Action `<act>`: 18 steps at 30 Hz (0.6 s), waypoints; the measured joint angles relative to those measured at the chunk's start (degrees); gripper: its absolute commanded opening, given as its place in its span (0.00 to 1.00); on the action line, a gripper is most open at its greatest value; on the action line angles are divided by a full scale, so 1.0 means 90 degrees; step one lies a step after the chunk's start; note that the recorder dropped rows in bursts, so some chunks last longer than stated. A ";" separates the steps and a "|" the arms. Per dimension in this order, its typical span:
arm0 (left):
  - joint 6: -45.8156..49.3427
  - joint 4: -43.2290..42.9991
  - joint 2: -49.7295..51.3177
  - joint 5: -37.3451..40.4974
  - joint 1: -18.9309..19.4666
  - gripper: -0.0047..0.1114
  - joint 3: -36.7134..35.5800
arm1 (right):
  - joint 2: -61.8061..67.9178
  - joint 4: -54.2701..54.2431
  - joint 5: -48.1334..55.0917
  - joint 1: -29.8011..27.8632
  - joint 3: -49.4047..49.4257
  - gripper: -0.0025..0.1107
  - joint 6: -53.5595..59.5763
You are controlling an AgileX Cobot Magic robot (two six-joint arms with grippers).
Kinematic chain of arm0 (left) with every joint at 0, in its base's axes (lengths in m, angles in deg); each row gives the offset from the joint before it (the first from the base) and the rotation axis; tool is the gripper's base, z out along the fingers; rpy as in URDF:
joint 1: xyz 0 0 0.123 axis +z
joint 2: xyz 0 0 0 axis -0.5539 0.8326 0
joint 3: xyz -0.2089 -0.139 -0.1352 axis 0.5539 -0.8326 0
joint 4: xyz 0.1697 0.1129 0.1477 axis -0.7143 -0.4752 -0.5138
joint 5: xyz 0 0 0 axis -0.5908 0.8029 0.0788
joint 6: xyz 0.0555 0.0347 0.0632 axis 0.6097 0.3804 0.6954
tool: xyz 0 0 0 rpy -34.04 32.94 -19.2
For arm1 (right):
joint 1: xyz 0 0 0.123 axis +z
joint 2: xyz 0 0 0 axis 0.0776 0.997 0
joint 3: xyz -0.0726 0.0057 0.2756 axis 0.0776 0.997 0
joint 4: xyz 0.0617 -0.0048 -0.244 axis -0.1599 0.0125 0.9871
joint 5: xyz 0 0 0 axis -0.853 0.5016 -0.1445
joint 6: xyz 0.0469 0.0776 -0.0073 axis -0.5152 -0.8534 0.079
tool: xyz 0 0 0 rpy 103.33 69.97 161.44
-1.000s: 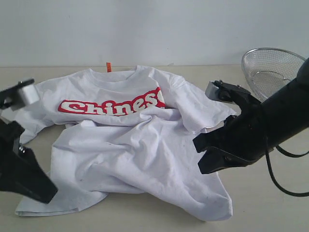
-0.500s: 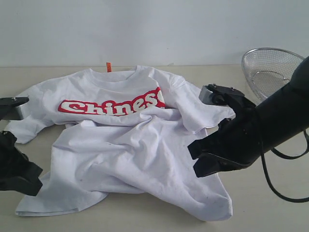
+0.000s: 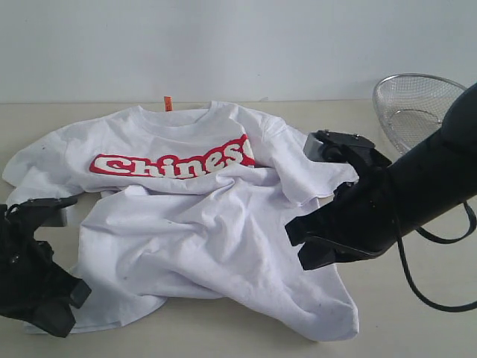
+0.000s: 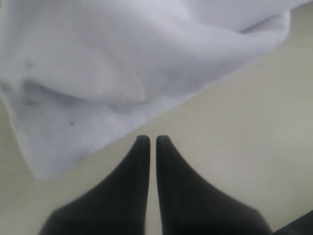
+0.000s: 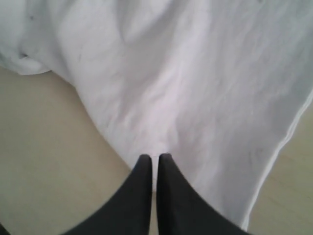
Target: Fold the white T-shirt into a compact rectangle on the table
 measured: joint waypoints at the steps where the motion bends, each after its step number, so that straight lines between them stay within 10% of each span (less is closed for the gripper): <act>1: 0.0000 0.0000 0.0066 -0.0018 0.0000 0.08 0.0000 | 0.0016 0.0031 -0.0055 0.0000 0.0000 0.02 -0.0035; 18: -0.0010 0.0001 0.0256 -0.0449 0.0000 0.08 0.0148 | 0.0299 0.0144 -0.0107 0.0000 0.0013 0.02 0.0026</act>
